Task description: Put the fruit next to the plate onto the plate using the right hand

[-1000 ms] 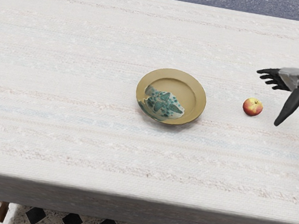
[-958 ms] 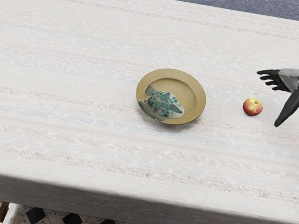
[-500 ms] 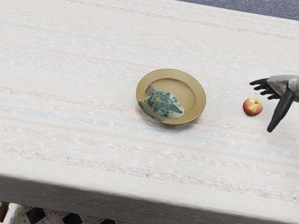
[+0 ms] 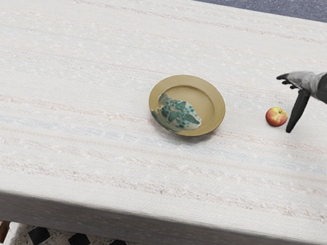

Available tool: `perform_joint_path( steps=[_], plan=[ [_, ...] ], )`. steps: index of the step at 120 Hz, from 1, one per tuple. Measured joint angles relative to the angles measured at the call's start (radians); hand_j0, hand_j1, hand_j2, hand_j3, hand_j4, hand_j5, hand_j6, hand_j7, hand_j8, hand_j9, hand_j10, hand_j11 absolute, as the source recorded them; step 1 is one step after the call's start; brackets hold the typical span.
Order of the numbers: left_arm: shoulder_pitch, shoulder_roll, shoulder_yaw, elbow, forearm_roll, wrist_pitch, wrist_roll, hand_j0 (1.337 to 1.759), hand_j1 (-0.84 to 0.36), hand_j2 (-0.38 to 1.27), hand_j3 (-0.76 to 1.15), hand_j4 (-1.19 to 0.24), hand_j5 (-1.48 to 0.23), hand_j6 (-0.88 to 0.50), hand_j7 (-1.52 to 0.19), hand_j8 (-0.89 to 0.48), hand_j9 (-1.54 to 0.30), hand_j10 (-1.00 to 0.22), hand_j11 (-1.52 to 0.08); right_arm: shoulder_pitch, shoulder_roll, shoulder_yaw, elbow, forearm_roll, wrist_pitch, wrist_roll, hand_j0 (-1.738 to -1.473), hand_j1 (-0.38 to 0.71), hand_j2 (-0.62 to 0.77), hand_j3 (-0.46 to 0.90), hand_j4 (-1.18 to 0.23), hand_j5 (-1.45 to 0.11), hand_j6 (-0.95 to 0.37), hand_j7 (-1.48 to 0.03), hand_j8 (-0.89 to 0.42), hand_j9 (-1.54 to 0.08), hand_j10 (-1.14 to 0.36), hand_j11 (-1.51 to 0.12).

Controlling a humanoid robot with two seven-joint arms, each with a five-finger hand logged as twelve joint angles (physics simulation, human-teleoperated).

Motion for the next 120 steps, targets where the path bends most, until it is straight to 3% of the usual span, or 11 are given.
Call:
perform_joint_path(
  steps=[19,42,57,85,102,120],
  plan=[
    [0.0,0.0,0.0,0.0,0.0,0.0,0.0,1.658,0.35,0.0,0.0,0.0,0.0,0.0,0.0,0.0,0.0,0.0,0.0,-0.008,0.005,-0.005,0.062,0.001,-0.099,-0.013,-1.658,-0.31,-0.01,0.0,-0.04,-0.04,-0.04,-0.04,-0.04,-0.04,-0.03,-0.04],
    [0.0,0.0,0.0,0.0,0.0,0.0,0.001,1.658,0.35,0.0,0.0,0.0,0.0,0.0,0.0,0.0,0.0,0.0,0.0,-0.015,-0.054,-0.03,0.224,-0.003,-0.229,-0.044,-1.658,-0.18,-0.03,0.0,-0.15,-0.19,-0.15,-0.19,-0.15,-0.19,-0.15,-0.19],
    [0.0,0.0,0.0,0.0,0.0,0.0,0.0,1.658,0.35,0.0,0.0,0.0,0.0,0.0,0.0,0.0,0.0,0.0,0.0,-0.02,-0.071,-0.067,0.269,-0.006,-0.303,-0.06,-1.658,-0.11,-0.04,0.0,-0.2,-0.26,-0.2,-0.26,-0.2,-0.26,-0.2,-0.26],
    [0.0,0.0,0.0,0.0,0.0,0.0,0.0,1.658,0.35,0.0,0.0,0.0,0.0,0.0,0.0,0.0,0.0,0.0,0.0,-0.034,-0.066,-0.102,0.236,-0.028,-0.393,-0.068,-1.658,-0.06,-0.05,0.0,-0.25,-0.32,-0.25,-0.32,-0.25,-0.32,-0.25,-0.32],
    [0.0,0.0,0.0,0.0,0.0,0.0,0.0,1.658,0.35,0.0,0.0,0.0,0.0,0.0,0.0,0.0,0.0,0.0,0.0,-0.044,0.006,-0.112,0.168,-0.042,-0.411,-0.071,-1.658,-0.05,-0.05,0.0,-0.26,-0.33,-0.26,-0.33,-0.26,-0.33,-0.26,-0.33],
    [0.0,0.0,0.0,0.0,0.0,0.0,0.0,1.658,0.35,0.0,0.0,0.0,0.0,0.0,0.0,0.0,0.0,0.0,0.0,-0.042,0.046,-0.162,0.164,-0.059,-0.415,-0.098,-1.658,-0.05,-0.05,0.0,-0.25,-0.33,-0.26,-0.33,-0.26,-0.33,-0.25,-0.33]
  ],
)
